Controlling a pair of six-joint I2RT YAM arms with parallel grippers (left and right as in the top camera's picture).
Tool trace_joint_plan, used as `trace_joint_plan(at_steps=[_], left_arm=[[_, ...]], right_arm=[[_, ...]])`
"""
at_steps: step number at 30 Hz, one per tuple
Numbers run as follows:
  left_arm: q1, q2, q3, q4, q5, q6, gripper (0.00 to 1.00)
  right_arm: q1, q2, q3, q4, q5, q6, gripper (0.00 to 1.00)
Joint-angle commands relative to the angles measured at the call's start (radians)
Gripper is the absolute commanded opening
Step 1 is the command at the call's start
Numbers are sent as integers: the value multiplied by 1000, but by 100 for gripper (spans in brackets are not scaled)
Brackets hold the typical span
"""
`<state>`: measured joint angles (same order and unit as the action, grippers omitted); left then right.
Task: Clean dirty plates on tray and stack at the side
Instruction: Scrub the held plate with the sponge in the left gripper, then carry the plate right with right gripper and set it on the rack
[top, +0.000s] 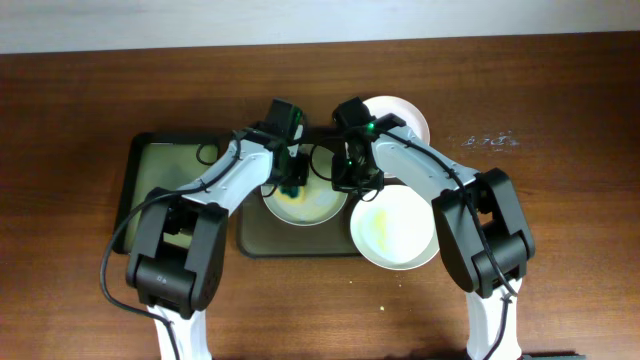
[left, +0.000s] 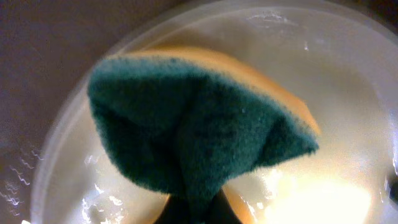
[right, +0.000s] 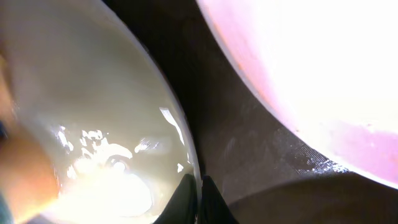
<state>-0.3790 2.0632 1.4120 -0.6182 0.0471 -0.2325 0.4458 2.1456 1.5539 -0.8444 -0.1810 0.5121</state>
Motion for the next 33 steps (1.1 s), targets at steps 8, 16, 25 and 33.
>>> trace_joint_plan(at_steps=[8, 16, 25, 33], left_arm=[[9, 52, 5, -15, -288, -99, 0], [9, 52, 5, -226, 566, 380, 0], [32, 52, 35, 14, -32, -26, 0], [158, 52, 340, -326, -117, -43, 0]], right_arm=[[6, -7, -17, -13, 28, 1, 4], [6, -7, -17, -13, 27, 1, 4], [6, -7, -17, -21, 9, 1, 4], [6, -5, -18, -32, 9, 1, 4]])
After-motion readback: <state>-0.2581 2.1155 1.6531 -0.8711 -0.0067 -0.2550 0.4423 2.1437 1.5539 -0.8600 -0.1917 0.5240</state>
